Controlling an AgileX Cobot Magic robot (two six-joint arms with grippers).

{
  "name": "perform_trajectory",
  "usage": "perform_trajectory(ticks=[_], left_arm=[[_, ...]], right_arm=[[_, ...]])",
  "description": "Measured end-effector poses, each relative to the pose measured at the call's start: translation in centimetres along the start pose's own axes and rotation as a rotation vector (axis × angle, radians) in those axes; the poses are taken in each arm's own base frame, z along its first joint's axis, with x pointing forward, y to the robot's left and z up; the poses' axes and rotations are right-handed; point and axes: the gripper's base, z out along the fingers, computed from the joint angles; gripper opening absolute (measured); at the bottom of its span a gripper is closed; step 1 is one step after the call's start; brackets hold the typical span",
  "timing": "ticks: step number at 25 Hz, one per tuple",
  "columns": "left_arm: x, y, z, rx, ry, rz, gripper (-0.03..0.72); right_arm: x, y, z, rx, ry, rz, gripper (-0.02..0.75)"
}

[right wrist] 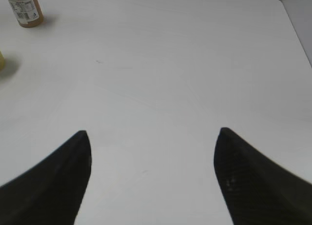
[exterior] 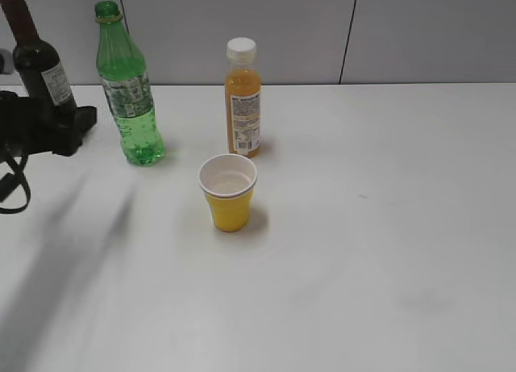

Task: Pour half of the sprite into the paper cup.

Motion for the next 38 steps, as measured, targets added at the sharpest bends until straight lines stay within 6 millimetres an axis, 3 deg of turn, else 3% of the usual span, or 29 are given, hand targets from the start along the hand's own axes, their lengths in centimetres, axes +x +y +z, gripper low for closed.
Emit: perform_trajectory(ticks=[8, 21, 31, 38], left_arm=[[-3.7, 1.8, -4.9, -0.074, 0.060, -0.002, 0.631], [-7.3, 2.3, -11.6, -0.128, 0.406, 0.012, 0.603], [-7.0, 1.2, -17.8, -0.089, 0.592, -0.072, 0.594], [-6.6, 0.5, -21.9, -0.073, 0.559, -0.083, 0.592]], right_arm=[[0.0, 0.0, 0.0, 0.000, 0.000, 0.000, 0.592], [0.0, 0.0, 0.0, 0.000, 0.000, 0.000, 0.592], [0.0, 0.0, 0.0, 0.000, 0.000, 0.000, 0.592], [0.0, 0.0, 0.0, 0.000, 0.000, 0.000, 0.592]])
